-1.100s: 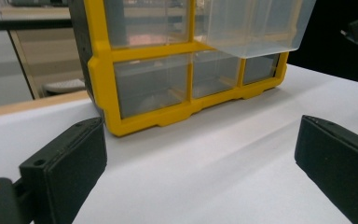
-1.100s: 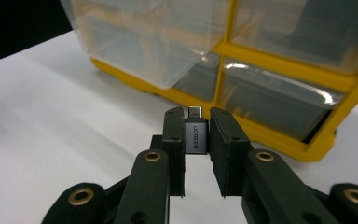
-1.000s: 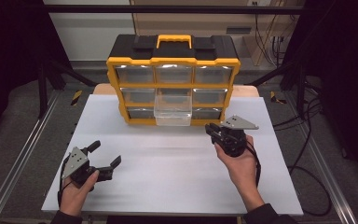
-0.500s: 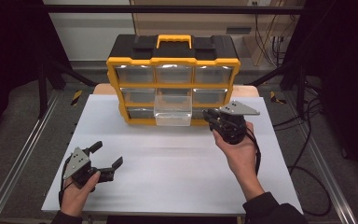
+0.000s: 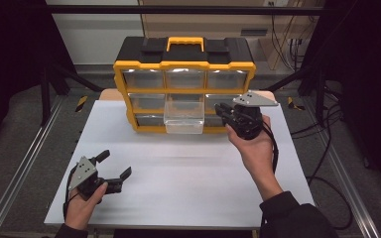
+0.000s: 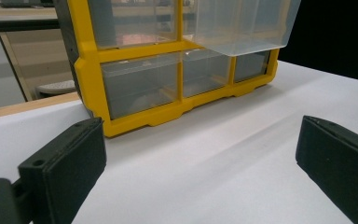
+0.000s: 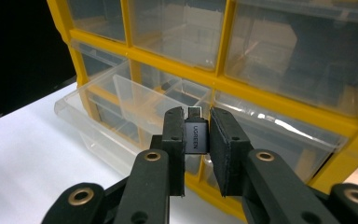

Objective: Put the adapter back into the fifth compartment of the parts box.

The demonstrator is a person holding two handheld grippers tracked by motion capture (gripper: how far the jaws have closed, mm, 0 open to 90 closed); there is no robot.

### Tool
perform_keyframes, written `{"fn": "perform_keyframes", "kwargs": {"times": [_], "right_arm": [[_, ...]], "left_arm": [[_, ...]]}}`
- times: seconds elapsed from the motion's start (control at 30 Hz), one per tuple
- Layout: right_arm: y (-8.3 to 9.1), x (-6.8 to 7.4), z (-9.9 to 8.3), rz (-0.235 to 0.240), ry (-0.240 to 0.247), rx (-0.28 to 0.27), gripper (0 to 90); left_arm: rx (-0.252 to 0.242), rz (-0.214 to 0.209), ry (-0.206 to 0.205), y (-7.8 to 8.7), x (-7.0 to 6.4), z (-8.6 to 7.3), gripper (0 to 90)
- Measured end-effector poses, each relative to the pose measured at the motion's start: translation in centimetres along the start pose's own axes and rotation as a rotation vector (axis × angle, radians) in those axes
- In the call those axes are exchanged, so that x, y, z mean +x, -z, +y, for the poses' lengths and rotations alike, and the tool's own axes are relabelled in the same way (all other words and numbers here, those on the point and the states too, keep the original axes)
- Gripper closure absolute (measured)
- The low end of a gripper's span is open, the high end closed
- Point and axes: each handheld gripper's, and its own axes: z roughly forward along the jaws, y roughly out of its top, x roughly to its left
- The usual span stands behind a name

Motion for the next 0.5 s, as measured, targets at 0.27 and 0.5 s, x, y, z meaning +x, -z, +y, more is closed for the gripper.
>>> {"fn": "perform_keyframes", "kwargs": {"times": [0.27, 0.5], "right_arm": [[-0.9, 0.2, 1.6, 0.009, 0.005, -0.009, 76.5], [-1.8, 1.0, 2.4, 0.017, 0.013, -0.014, 76.4]], "left_arm": [[-0.026, 0.036, -0.019, 0.3, 0.0, 0.3, 1.8], [-0.033, 0.033, -0.009, 0.3, 0.1, 0.3, 1.7]]}}
